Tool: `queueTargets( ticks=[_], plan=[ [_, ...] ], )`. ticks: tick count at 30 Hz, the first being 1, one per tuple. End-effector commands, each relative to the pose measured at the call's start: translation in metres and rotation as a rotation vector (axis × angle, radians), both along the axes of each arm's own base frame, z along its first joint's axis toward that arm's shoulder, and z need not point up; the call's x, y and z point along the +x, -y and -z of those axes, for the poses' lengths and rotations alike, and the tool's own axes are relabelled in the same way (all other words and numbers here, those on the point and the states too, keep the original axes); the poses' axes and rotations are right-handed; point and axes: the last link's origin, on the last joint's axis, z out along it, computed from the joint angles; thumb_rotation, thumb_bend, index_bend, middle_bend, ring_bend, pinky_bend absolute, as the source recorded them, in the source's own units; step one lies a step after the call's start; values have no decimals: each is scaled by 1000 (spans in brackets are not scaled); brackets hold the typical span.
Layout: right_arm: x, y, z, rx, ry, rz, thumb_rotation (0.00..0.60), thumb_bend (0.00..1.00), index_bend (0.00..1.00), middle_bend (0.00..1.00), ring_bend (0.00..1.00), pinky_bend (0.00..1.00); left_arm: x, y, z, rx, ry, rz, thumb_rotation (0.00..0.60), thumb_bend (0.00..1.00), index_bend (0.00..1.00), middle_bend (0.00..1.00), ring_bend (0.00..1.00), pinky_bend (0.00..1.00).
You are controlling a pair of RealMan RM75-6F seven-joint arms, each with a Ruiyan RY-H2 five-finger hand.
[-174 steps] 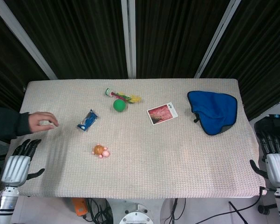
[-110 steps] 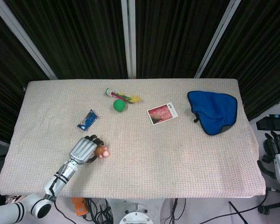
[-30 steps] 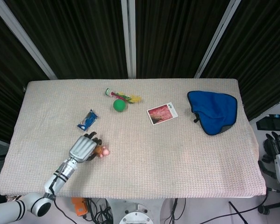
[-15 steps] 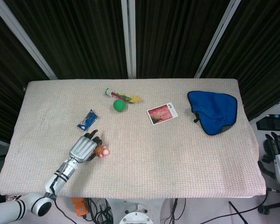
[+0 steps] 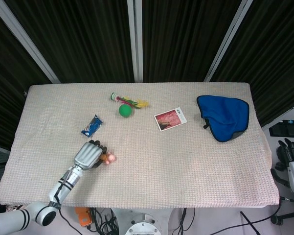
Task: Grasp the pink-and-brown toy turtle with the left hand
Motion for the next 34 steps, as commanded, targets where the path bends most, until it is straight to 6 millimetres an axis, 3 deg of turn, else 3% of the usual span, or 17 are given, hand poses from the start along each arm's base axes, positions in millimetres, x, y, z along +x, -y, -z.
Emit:
queueTargets(
  ticks=[1, 6, 8, 11, 15, 20, 24, 27, 31, 34],
  plan=[
    [0, 0, 0, -1, -1, -1, 600, 218, 0, 0, 0, 0, -1, 0, 0, 3, -4, -3, 600, 456, 670, 623, 326, 410],
    [0, -1, -1, -2, 0, 0, 600, 217, 0, 0, 0, 0, -1, 2, -2, 5, -14, -10, 600, 467, 635, 593, 313, 410],
    [0, -1, -1, -4, 0, -1, 600, 218, 0, 0, 0, 0, -3, 3, -4, -9, -35, -30, 600, 461, 515, 473, 253, 403],
    [0, -2, -2, -6, 1, -2, 600, 218, 0, 0, 0, 0, -2, 5, -12, -6, -60, -11, 600, 375, 269, 198, 107, 337],
    [1, -3, -3, -11, 1, -7, 600, 218, 0, 0, 0, 0, -6, 9, -29, 43, -65, -1, 600, 305, 132, 69, 6, 218],
    [4, -5, -3, -11, 13, -19, 600, 218, 0, 0, 0, 0, -21, 26, -63, 115, -74, -67, 600, 294, 98, 50, 0, 142],
    [4, -9, -2, -18, 30, -22, 600, 218, 0, 0, 0, 0, -43, 57, -101, 226, -39, -166, 600, 291, 98, 49, 0, 137],
    [0, -13, 1, -15, 39, -15, 600, 217, 0, 0, 0, 0, -75, 91, -130, 314, -13, -266, 600, 284, 98, 49, 0, 135],
    [-4, -16, 6, -6, 43, -3, 600, 217, 0, 0, 0, 0, -109, 131, -150, 375, 43, -358, 600, 282, 98, 49, 0, 95],
    [-4, -16, 8, 2, 37, -5, 600, 217, 0, 0, 0, 0, -124, 147, -159, 426, 70, -386, 600, 282, 98, 49, 0, 93]
  ],
)
